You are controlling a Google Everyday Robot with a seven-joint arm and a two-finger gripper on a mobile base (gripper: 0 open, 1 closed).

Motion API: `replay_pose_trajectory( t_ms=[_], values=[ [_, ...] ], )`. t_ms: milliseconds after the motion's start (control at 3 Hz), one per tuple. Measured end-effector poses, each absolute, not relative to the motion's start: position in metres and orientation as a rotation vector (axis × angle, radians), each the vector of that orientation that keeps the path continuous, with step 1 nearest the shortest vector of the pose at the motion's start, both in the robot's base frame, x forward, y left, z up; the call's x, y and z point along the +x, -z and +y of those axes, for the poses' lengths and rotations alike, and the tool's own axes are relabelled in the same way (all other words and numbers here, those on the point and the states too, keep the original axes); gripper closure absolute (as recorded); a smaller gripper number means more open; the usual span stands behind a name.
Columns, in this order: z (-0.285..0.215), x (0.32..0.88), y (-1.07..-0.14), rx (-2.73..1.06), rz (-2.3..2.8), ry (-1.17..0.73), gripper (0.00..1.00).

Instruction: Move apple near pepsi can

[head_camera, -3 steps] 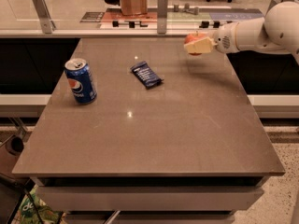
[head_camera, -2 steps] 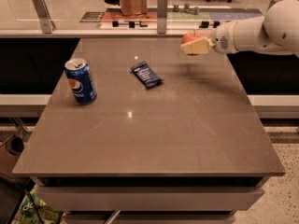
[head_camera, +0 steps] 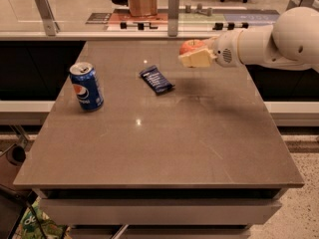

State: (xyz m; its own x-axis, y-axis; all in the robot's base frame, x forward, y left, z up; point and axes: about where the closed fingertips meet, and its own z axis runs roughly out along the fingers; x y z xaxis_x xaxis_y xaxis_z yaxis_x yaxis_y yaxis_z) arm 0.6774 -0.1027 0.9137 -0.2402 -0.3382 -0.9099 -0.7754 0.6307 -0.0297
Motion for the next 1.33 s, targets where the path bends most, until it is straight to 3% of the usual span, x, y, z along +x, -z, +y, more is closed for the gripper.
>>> replay_pose_trajectory(
  t_ms=[1333],
  values=[
    [0.028, 0.593, -0.886, -1.041, 1.744, -0.678, 1.00]
  ],
)
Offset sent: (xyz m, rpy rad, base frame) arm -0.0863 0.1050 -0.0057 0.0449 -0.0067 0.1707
